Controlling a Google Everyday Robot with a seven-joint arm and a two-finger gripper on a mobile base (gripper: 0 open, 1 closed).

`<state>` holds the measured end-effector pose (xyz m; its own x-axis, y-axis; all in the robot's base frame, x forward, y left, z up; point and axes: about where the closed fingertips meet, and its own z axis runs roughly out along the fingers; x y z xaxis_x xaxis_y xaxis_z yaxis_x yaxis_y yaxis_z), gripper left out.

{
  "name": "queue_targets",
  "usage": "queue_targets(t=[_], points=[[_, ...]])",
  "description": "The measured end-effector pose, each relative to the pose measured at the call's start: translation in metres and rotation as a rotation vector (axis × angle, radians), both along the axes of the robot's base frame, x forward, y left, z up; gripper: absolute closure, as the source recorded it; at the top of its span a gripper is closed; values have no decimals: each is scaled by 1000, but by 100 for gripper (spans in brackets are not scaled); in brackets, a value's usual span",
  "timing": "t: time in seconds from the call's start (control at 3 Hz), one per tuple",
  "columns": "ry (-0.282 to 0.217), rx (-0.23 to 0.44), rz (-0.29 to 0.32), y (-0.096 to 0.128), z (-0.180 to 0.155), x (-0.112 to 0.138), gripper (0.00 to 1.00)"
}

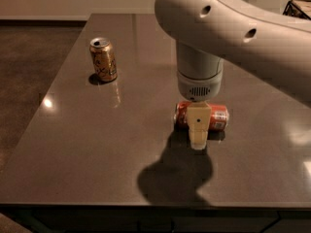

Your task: Knock coke can over

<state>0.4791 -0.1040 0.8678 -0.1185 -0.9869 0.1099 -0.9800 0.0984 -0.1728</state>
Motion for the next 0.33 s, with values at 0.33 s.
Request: queue_targets(t=[0.33], points=[[0, 0, 0, 0, 0, 0, 0]])
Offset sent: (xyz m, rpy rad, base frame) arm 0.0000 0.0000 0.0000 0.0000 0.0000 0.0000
